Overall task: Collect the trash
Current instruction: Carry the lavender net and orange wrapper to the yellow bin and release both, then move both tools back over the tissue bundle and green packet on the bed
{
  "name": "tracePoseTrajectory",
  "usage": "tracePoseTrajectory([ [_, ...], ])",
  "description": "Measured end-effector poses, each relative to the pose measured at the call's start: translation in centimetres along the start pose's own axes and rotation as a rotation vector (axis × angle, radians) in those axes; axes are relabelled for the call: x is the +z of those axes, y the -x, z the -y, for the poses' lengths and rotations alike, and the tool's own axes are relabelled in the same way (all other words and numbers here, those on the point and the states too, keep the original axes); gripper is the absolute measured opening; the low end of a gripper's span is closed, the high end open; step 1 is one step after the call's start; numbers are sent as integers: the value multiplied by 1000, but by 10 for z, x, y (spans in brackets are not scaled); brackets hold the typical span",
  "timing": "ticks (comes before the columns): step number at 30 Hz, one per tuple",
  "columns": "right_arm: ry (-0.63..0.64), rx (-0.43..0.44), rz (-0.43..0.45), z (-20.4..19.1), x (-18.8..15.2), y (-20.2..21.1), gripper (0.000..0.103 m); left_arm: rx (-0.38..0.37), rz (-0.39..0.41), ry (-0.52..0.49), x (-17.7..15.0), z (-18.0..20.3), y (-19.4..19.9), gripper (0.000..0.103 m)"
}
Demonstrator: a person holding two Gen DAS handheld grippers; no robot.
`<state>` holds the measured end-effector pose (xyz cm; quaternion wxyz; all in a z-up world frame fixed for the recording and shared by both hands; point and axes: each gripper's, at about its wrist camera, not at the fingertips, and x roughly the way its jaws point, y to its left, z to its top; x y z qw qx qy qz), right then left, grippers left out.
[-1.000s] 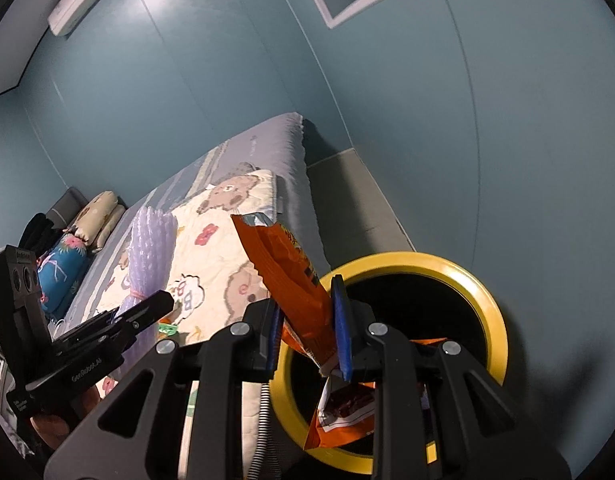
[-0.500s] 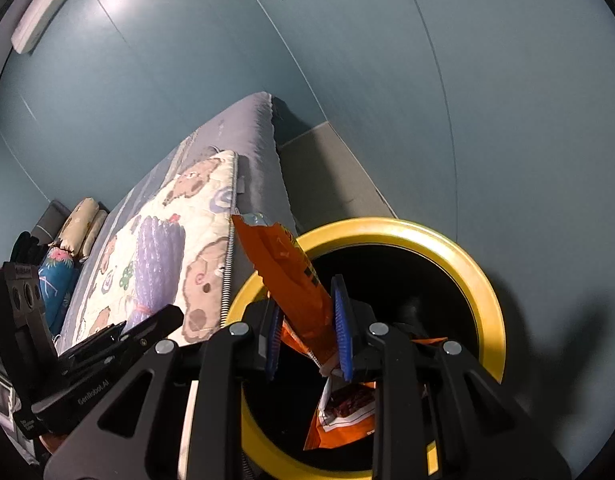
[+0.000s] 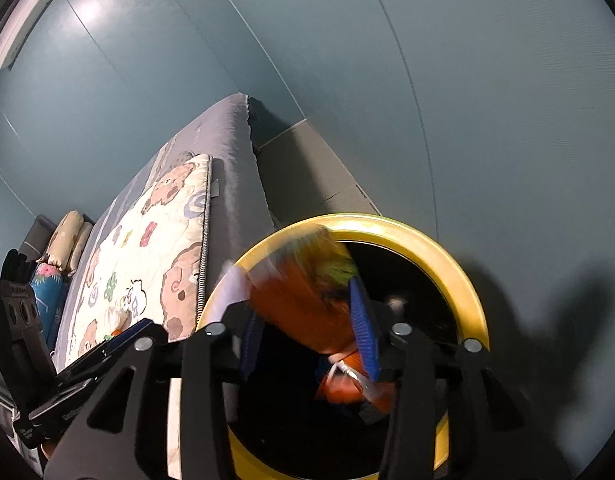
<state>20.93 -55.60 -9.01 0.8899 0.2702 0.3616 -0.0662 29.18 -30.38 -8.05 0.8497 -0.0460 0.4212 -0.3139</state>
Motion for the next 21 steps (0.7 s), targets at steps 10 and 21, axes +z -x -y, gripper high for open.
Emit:
tracePoseTrajectory([
  [10,-5,10,4,-3,-5,11,56,49,48,8,-3,-7,26,79],
  [21,36,69,25,-33,-11,33,59,114,123,27,-10,-27,77,87],
])
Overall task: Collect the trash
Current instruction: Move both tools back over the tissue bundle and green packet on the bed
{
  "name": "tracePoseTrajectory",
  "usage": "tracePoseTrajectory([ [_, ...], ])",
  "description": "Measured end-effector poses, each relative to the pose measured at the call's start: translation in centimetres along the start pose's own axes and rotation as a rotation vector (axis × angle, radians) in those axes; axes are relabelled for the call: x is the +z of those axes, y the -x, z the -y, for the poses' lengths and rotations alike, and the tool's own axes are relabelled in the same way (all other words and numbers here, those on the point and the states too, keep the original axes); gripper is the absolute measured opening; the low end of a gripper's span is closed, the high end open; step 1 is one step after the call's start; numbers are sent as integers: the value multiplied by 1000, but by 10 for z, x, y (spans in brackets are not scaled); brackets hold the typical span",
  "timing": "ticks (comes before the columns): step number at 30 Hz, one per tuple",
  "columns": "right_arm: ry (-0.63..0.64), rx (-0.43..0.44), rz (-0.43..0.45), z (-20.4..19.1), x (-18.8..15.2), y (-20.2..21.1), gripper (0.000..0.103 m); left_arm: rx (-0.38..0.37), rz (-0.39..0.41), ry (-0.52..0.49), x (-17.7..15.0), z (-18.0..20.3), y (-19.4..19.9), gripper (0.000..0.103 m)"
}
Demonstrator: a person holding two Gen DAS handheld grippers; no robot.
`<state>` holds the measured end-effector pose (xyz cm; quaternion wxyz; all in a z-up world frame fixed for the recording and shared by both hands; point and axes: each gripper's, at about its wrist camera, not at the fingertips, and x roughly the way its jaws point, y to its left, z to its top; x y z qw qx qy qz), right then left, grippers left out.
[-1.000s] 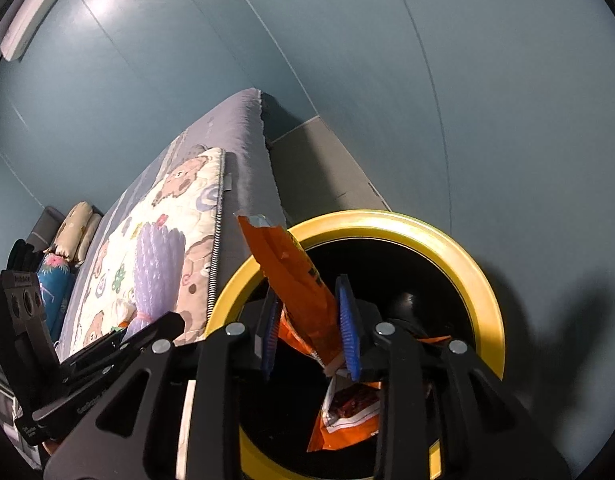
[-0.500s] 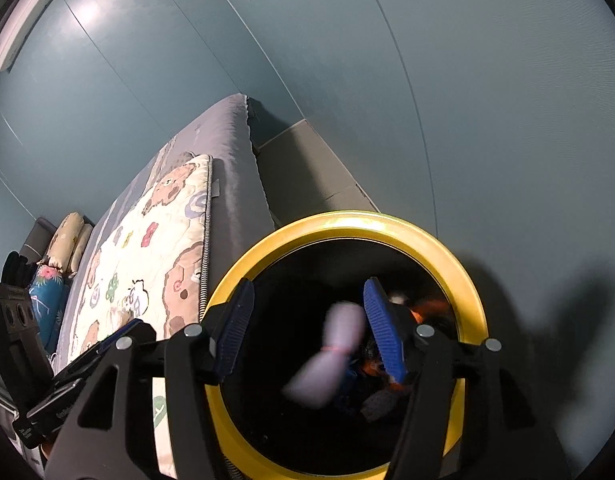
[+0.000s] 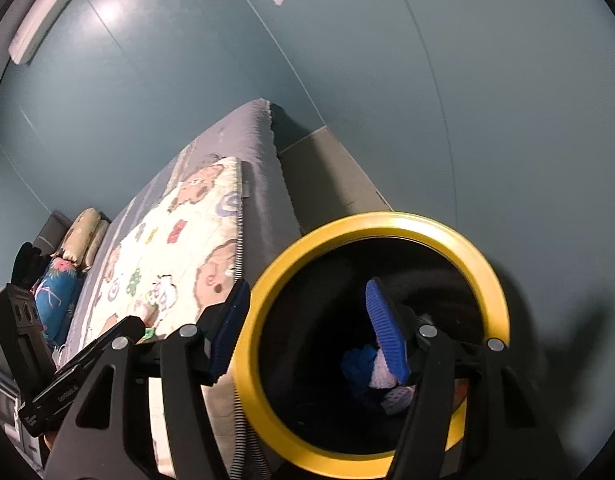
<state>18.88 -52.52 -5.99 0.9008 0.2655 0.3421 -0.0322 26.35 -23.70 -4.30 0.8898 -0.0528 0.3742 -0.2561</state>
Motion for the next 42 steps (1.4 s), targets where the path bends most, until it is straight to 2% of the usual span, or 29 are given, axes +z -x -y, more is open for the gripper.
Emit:
tracePoseTrajectory([
  [14,122,104,-12,-87,-5,3,60,107,90,75,-7,-64,68,88],
  [23,219,178,-64,-158,-18,-17,60,196,115,126,-22,-115,104,88],
  [34,299,242,-146,-224,-43,-57,60,286,90,199,-53,-181,131,88],
  [42,344,255,-221,-262,-63,-96,60,314,61,241,-76,-216,137,88],
])
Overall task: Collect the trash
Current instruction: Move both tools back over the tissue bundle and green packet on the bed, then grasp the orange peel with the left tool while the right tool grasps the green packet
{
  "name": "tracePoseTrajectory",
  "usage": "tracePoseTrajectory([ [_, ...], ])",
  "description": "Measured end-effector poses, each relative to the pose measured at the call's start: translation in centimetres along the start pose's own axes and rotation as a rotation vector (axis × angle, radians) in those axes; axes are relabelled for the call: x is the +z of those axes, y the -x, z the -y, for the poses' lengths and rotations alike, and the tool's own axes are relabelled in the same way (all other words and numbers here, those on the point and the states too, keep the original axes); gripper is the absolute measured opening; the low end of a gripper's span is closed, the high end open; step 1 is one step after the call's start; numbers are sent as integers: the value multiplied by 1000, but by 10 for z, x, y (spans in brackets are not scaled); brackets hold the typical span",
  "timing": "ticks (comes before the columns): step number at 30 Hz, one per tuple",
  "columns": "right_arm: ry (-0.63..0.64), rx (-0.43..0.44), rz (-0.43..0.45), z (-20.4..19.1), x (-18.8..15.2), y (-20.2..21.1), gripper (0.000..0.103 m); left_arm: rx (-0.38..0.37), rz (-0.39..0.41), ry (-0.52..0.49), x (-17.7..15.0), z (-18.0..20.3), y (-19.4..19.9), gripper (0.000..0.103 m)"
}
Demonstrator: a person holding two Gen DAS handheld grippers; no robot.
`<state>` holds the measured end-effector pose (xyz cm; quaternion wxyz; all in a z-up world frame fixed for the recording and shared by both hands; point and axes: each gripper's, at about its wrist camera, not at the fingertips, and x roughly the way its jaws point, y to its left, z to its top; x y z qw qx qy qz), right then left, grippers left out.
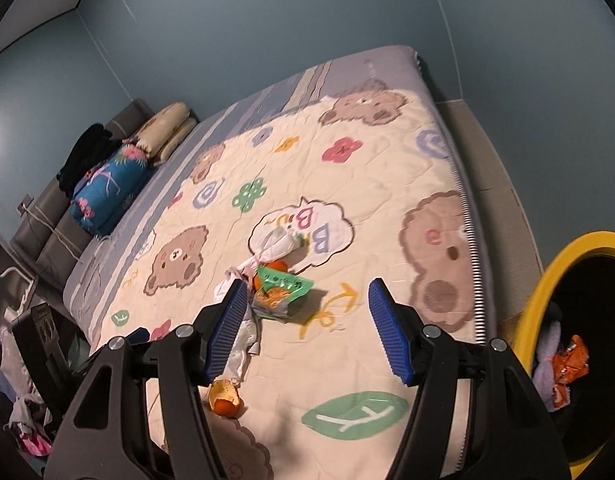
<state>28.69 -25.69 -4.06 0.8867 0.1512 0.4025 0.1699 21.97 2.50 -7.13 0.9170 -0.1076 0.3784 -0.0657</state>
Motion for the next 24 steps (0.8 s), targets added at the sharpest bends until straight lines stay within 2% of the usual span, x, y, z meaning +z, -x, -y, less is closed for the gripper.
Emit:
tracePoseTrajectory([
  [13,36,-1,-130,-20,-11,-80,60,24,-105,40,-38,-39,-22,88],
  [20,38,23,-184,-23,-17,-126,60,25,-129,59,-57,-44,-34,88],
  [24,45,26,-211,-28,-17,-148,60,18,-151,37,-67,-39,-43,88],
])
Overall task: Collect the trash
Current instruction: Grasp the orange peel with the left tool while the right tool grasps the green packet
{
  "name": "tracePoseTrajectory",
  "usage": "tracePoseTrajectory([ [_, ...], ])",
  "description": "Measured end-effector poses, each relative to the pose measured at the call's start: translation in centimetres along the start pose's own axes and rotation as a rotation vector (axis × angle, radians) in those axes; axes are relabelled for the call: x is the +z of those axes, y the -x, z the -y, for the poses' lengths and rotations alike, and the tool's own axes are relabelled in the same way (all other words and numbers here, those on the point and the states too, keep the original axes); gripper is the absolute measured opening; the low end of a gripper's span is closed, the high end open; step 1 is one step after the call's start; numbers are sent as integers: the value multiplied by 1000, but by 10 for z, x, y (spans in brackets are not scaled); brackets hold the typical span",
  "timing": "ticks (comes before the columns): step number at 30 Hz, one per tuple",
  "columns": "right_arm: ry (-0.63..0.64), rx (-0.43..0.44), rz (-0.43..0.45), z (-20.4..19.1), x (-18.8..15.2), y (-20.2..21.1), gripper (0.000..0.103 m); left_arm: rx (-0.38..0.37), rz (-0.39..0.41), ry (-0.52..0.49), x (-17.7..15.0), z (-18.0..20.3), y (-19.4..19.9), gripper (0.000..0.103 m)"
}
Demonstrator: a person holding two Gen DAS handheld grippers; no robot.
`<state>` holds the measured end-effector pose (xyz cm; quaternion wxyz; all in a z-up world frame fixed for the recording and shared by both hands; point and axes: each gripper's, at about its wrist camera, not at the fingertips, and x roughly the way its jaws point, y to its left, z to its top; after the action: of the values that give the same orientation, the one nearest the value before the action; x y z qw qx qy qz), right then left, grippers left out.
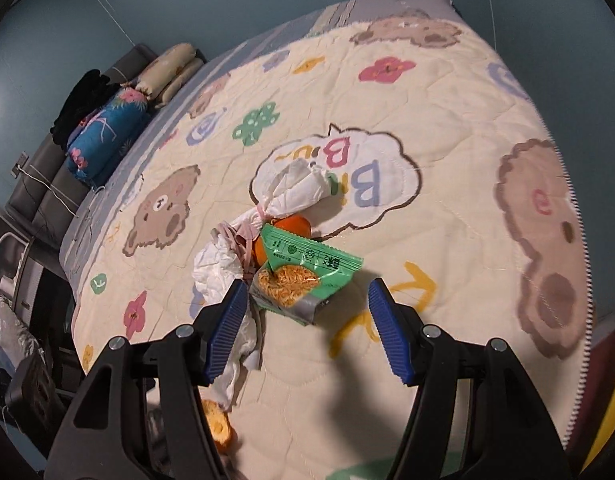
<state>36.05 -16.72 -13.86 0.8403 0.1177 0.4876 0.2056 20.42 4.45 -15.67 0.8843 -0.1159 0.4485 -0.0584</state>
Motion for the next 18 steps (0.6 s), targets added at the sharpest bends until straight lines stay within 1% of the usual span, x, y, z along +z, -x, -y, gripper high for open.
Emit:
tracePoseTrajectory([
  [2,-5,9,-22,0,2,-11,60,-3,-6,-6,-2,2,-5,88],
  [7,-1,-3,-63,-5,3,-36,60,-13,-18,-19,-3,5,-19,87],
  [9,0,-5,-74,-6,3,-44,60,-17,-26,-39,-4,8,-23,78],
  [10,2,-4,-80,-6,4,-48,60,-14,-27,-50,-4,10,-24,77],
  [12,5,-5,-83,-6,5,-52,60,-4,-20,-65,-6,13,-26,69],
  [13,5,-7,-85,-6,5,-53,60,-6,-20,-70,-7,13,-27,67],
  [15,5,-8,-90,-7,6,-58,59,-10,-20,-75,-7,14,-27,56],
  [16,7,-8,-92,-7,6,-59,58,-10,-20,-77,-7,15,-27,53],
  [18,16,-10,-98,-9,5,-62,57,-13,-24,-89,-8,17,-28,41],
])
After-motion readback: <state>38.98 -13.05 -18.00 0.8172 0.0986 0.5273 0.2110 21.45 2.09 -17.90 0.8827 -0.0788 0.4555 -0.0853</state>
